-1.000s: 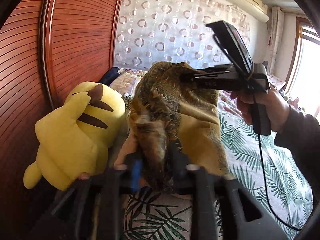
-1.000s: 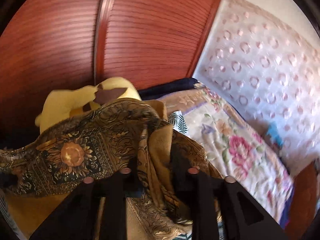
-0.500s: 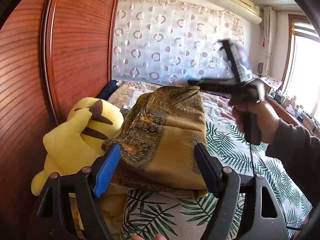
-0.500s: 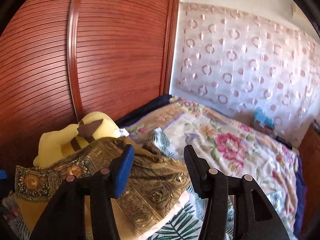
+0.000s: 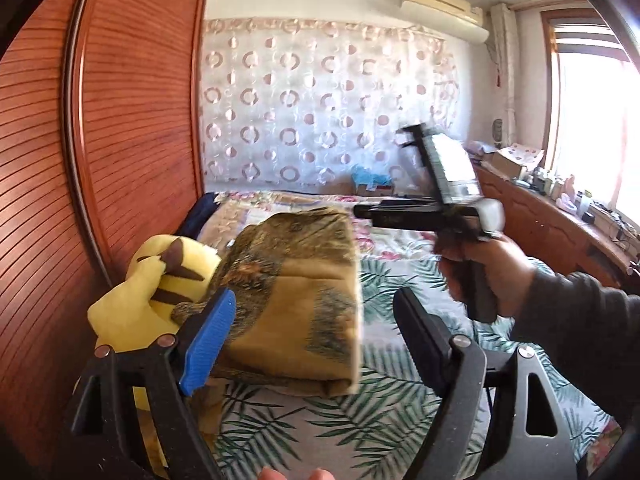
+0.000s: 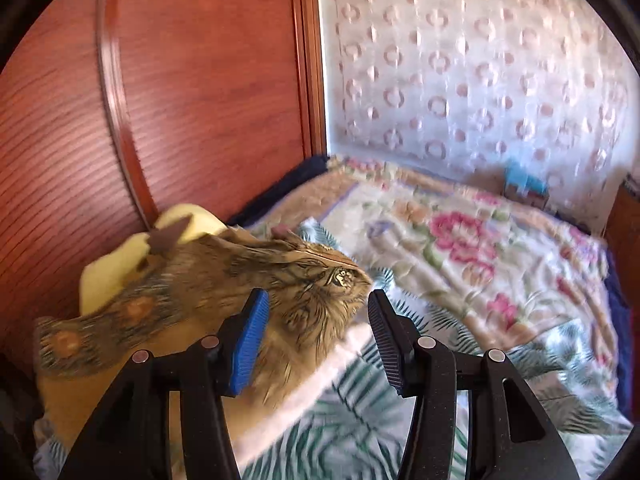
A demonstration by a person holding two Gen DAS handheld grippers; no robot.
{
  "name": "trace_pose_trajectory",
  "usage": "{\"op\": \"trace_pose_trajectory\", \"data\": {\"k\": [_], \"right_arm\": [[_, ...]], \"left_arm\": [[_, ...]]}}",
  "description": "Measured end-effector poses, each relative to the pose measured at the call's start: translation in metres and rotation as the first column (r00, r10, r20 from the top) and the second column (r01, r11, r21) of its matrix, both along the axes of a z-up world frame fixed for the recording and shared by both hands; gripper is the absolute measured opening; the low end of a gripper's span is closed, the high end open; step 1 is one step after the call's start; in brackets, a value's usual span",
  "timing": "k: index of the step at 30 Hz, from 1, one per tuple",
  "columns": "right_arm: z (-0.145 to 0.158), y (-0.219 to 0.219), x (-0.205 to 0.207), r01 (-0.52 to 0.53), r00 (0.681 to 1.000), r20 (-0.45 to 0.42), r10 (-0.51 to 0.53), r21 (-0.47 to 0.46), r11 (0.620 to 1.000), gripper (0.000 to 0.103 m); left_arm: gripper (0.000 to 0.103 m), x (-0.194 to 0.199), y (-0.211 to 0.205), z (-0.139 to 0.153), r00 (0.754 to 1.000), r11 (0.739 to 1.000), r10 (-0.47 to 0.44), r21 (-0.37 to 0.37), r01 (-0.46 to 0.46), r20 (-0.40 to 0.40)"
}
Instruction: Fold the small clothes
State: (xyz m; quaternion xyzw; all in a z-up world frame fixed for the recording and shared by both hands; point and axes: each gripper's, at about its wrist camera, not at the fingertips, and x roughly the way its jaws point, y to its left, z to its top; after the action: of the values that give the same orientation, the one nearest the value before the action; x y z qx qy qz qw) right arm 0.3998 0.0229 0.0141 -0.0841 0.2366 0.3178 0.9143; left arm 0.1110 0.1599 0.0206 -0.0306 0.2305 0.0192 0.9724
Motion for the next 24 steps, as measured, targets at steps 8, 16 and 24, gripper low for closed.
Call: {"op": "trace_pose_trajectory", "data": {"k": [8, 16, 24], "right_arm": [[0.016, -0.113, -0.146, 0.076, 0.994, 0.074, -0.082, 0.085, 0.993, 0.054], [0.028, -0.169, -0.243, 0.142, 0.986, 0.077, -0.151, 0.112, 0.984, 0.062], [0.026, -0.184, -0.296, 0.190, 0.977, 0.077, -0.201, 0.121, 0.974, 0.082]], "left_arm": [[0.082, -0.013, -0.048, 0.020, 0.996, 0.997, -0.077, 0.017, 0.076, 0.040], [0.084, -0.030, -0.085, 0.032, 0.989, 0.991, -0.134, 0.011, 0.133, 0.060], [0.091, -0.051, -0.118, 0.039, 0.985, 0.987, -0.156, 0.039, 0.154, 0.071]]}}
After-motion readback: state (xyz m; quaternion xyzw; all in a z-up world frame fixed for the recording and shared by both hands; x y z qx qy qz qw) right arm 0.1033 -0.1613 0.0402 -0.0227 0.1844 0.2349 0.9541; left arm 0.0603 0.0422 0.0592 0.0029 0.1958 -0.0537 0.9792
